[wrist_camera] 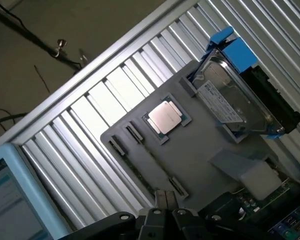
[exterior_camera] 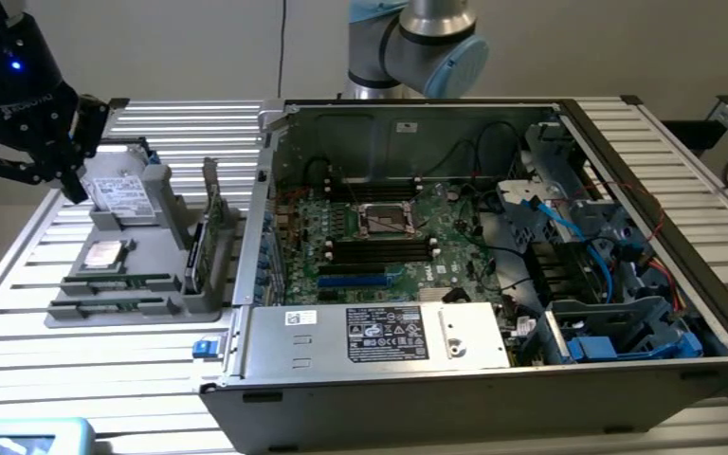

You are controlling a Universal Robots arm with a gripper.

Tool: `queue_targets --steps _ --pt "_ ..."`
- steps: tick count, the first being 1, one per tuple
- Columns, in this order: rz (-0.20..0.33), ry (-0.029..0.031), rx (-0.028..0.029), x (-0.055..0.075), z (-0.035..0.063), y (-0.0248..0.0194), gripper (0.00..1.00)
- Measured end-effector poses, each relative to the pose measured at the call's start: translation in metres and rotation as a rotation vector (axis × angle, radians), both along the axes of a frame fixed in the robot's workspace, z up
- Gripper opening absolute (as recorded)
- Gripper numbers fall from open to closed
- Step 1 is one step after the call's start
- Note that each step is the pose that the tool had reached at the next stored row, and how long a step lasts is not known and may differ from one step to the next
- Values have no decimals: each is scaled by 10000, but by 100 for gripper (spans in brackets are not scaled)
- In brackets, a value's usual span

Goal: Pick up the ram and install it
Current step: 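Pick up the ram and move it above insertion slot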

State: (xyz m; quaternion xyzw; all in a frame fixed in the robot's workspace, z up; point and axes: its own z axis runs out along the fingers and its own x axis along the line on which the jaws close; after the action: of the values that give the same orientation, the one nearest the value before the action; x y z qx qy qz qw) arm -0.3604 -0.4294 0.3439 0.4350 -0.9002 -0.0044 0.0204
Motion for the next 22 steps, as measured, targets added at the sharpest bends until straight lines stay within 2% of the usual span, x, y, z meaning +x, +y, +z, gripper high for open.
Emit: queue_targets --steps 22 --pt "4006 -1 1 0 -5 0 11"
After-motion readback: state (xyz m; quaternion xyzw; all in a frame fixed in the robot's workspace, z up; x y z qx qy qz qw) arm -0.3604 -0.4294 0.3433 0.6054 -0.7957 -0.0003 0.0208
